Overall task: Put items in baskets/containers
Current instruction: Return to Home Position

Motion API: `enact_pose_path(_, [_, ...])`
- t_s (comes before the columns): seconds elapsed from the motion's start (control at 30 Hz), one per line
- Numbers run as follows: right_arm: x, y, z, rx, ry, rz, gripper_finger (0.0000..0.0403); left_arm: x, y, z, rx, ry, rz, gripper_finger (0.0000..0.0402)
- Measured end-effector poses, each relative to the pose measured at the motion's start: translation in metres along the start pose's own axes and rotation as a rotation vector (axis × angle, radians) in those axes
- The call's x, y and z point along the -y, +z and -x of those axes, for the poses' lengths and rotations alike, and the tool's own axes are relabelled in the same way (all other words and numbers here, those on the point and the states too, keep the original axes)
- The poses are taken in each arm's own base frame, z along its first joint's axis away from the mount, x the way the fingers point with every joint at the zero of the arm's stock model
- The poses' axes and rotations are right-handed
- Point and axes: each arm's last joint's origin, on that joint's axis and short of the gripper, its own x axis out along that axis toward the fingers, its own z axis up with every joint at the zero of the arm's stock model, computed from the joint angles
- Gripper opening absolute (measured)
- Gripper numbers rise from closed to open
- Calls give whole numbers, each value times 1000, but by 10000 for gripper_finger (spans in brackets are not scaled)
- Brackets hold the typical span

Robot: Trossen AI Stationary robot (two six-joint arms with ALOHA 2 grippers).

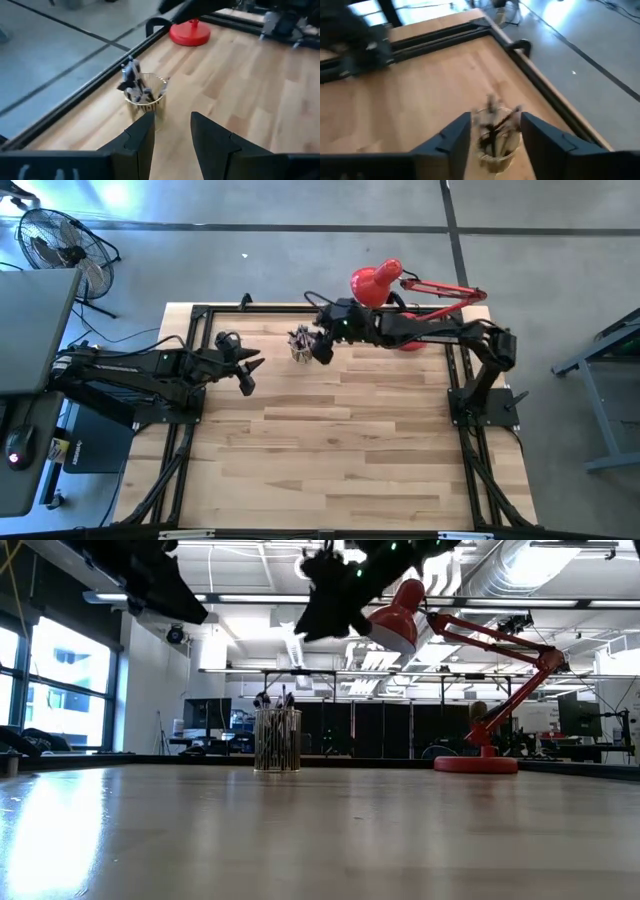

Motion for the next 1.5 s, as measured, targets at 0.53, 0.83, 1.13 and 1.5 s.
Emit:
enact_pose_path(0.53, [-102, -18, 43, -43, 173, 173, 21, 3, -52, 33, 121, -460, -25, 124])
enact_pose_path(0.83, [-119, -22, 50, -46, 211, 110, 10, -15, -105, 26, 311, -697, -59, 124])
enact_pose_path(1.13, [-120, -22, 51, -42, 195, 91, 5, -28, -115, 20, 267, -701, -81, 124])
enact_pose_path(1.5, [-120, -23, 51, -64, 195, 42, 1, -34, -116, 8, 376, -668, -81, 124])
